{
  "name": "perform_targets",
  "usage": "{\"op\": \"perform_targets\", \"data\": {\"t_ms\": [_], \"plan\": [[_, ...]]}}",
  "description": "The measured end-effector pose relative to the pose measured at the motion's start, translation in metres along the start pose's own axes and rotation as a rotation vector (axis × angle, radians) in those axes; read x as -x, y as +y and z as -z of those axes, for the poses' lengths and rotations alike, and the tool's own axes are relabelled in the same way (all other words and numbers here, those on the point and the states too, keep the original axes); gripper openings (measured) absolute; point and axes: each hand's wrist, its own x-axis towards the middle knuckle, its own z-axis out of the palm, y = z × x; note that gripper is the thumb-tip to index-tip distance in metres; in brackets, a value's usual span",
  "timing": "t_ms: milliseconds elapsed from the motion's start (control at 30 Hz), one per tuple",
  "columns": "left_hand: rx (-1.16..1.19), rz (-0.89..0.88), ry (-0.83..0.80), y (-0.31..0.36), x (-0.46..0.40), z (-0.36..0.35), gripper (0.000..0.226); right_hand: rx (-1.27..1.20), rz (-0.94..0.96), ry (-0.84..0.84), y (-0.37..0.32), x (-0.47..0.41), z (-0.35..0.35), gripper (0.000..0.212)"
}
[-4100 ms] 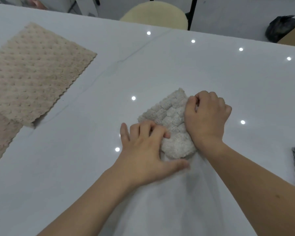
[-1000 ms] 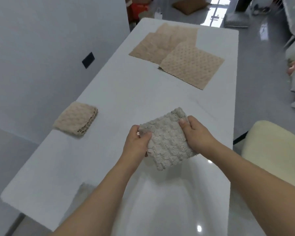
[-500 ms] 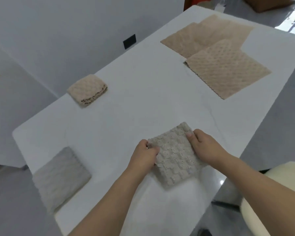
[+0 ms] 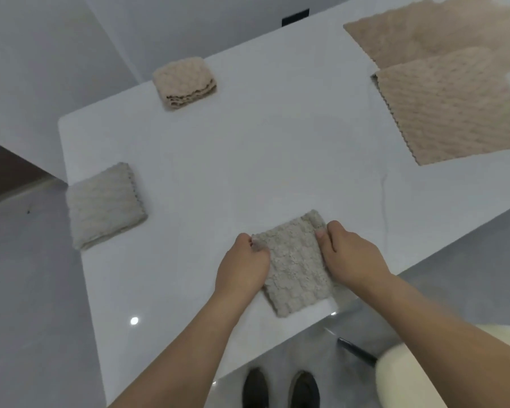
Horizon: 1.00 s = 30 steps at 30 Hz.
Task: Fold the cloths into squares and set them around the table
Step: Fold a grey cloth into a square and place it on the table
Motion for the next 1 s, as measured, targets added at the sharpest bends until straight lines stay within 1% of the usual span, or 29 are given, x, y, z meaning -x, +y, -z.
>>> {"op": "perform_targets", "data": {"t_ms": [133, 300, 333, 400, 500, 600, 667, 767, 900, 1000], "plan": [[-0.045, -0.024, 0.025, -0.009, 0.012, -0.006, 0.018, 0.115, 0.068, 0.019, 0.002, 0.006, -0.003, 0.031], [-0.210, -0.084, 0.140, -0.010, 0.017, -0.018, 0.020, 0.322, 0.197, 0.257, 0.009, 0.009, -0.021, 0.032], [-0.248, -0.090, 0.156, -0.009, 0.018, -0.020, 0.020, 0.336, 0.201, 0.319, 0.010, 0.009, -0.024, 0.031], [-0.293, -0.076, 0.177, -0.005, 0.018, -0.021, 0.020, 0.314, 0.190, 0.366, 0.011, 0.008, -0.025, 0.030], [-0.285, -0.027, 0.253, 0.009, 0.021, -0.016, 0.033, 0.221, 0.129, 0.341, 0.013, 0.007, -0.015, 0.037], [-0.325, -0.119, 0.371, 0.030, 0.021, -0.007, 0.042, 0.122, 0.100, 0.303, 0.019, 0.005, 0.011, 0.040], [-0.344, -0.223, 0.360, 0.048, 0.021, -0.002, 0.043, 0.091, 0.115, 0.265, 0.023, 0.002, 0.036, 0.037], [-0.401, -0.359, 0.344, 0.080, 0.018, 0.008, 0.043, 0.052, 0.148, 0.232, 0.026, -0.004, 0.074, 0.040], [-0.440, -0.456, 0.344, 0.114, 0.012, 0.025, 0.044, 0.015, 0.174, 0.210, 0.022, -0.019, 0.115, 0.042], [-0.458, -0.478, 0.345, 0.132, -0.003, 0.036, 0.044, 0.021, 0.176, 0.183, 0.017, -0.039, 0.135, 0.042]]}}
